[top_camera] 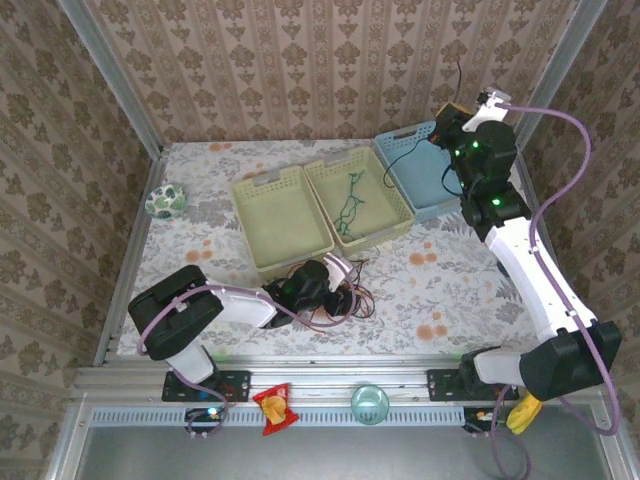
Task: Untangle the cables
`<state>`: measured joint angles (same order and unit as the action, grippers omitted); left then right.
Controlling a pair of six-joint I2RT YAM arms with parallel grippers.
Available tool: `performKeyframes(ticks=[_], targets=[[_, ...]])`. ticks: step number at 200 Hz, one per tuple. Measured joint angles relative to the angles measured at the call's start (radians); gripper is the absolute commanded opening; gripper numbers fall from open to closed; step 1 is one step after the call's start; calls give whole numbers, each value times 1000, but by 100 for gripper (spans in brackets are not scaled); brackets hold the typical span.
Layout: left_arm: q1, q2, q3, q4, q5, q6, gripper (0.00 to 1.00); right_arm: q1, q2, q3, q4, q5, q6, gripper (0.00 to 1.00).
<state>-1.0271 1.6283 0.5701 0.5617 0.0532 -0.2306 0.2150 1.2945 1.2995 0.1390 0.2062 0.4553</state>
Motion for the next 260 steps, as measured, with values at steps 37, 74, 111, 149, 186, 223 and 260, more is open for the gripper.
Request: performKeyframes(ticks=[37, 74, 111, 149, 186, 223, 260], targets=[[0, 0, 0, 1, 1, 0, 65, 159, 75, 56, 113, 189, -278, 0], [0, 0, 0, 1, 3, 0, 65, 283, 274, 188, 187, 313, -569, 0], [0, 0, 0, 1, 3, 0, 65, 252, 482, 425, 102, 348, -637, 0], [1, 0, 0, 0, 3, 0, 66, 173, 603, 586, 44, 394, -644, 0], [1, 0, 0, 0, 3, 0, 66, 117, 631, 616, 0, 414, -634, 0], [1, 0, 0, 1, 3, 0, 66, 81, 633, 519, -64, 414, -567, 0], [1, 0, 0, 1, 4, 0, 66, 32, 684, 469, -307, 337, -431, 0]])
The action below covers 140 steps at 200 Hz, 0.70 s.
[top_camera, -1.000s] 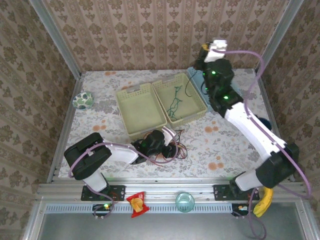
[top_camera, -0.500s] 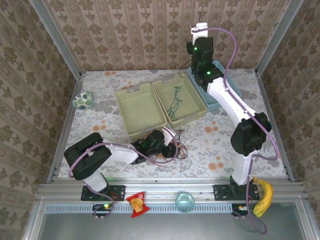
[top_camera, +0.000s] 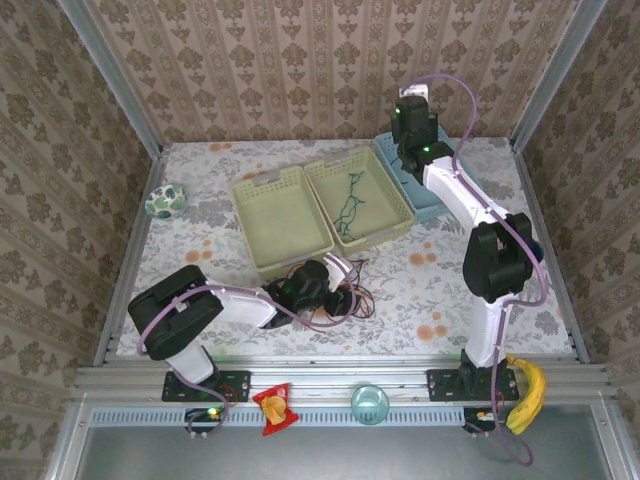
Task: Untangle the cables
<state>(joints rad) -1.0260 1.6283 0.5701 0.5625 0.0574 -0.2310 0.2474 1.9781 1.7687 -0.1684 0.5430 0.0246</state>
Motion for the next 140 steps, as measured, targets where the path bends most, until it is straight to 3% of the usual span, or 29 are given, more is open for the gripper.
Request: performKeyframes(ticks=[32, 41, 56, 68, 97, 140], targets=[[0, 0, 0, 0, 4, 0, 66, -58, 82, 1, -218, -104, 138, 0], [0, 0, 0, 0, 4, 0, 66, -75, 103, 1, -268, -134, 175, 10], [0, 0, 0, 0, 4, 0, 66, -111, 129, 1, -339, -193, 244, 37], [0, 0, 0, 0, 3, 0, 66, -138, 126, -24, -348, -234, 293, 48], [0, -1, 0, 2, 3, 0, 66, -182, 62, -131, -310, -288, 361, 56], [1, -31, -5, 8, -2, 0, 66, -170, -96, -212, -251, -310, 412, 68]])
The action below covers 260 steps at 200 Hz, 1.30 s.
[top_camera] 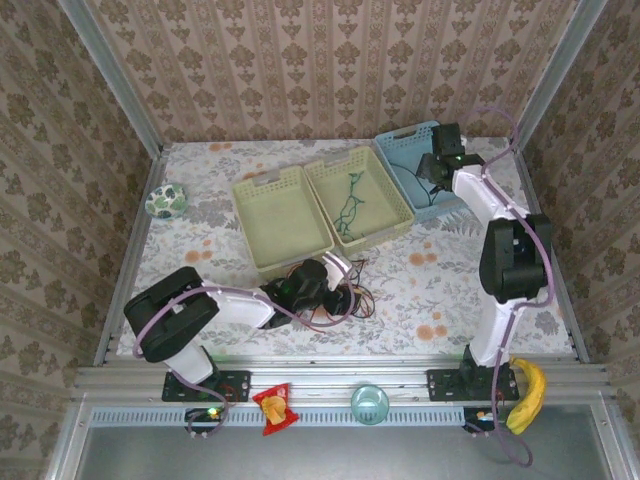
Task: Untangle the cables
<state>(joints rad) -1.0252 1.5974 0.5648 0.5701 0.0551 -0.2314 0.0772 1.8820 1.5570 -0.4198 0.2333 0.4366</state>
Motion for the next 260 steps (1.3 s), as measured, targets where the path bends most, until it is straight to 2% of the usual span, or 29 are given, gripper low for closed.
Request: performKeyframes(ticks=[32, 91, 131, 158, 216, 260], targets=[[4, -32, -1, 8, -3, 0, 67, 2, -93, -38, 31, -8, 13, 68], [34, -75, -4, 22, -5, 0, 66, 27, -146, -156, 29, -84, 35, 66], [59, -106, -50, 47, -6, -20, 65, 195, -351, -411, 53, -146, 42, 64], [67, -119, -59, 52, -5, -29, 64, 310, -460, -540, 79, -253, 48, 61], [67, -120, -59, 44, -1, -30, 63, 420, -436, -636, -12, -486, -15, 53], [53, -119, -58, 4, 1, -28, 63, 423, -431, -697, -92, -538, -45, 48]])
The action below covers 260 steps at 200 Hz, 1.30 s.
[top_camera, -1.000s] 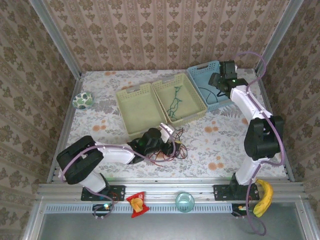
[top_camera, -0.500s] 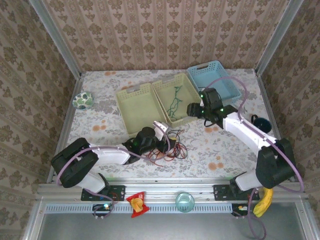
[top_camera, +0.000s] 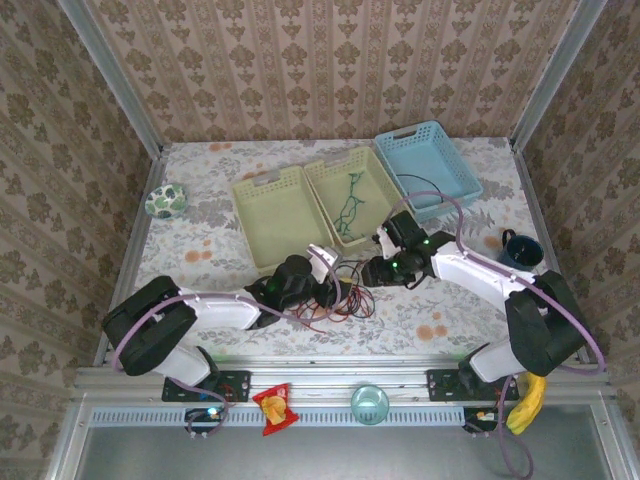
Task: Untangle the cables
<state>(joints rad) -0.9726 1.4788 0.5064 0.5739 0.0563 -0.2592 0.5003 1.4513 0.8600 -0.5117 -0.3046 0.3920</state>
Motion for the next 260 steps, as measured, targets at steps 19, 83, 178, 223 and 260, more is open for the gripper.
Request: performKeyframes(ticks=[19, 83, 178, 223, 260], targets=[[-12, 11, 1, -16, 1, 5, 63, 2, 0, -39, -18, -19, -5, 47], [-43, 70, 43, -45, 1, 20, 63, 18, 113, -62, -31, -56, -46, 27], [-55, 143, 66, -50, 1, 35, 63, 19, -10, -66, -19, 130, -8, 0], [-55, 188, 69, -38, 5, 44, 63, -1, -307, -65, -4, 400, 90, 0], [-55, 213, 69, -3, 8, 44, 63, -2, -483, -47, -6, 642, 117, 0]])
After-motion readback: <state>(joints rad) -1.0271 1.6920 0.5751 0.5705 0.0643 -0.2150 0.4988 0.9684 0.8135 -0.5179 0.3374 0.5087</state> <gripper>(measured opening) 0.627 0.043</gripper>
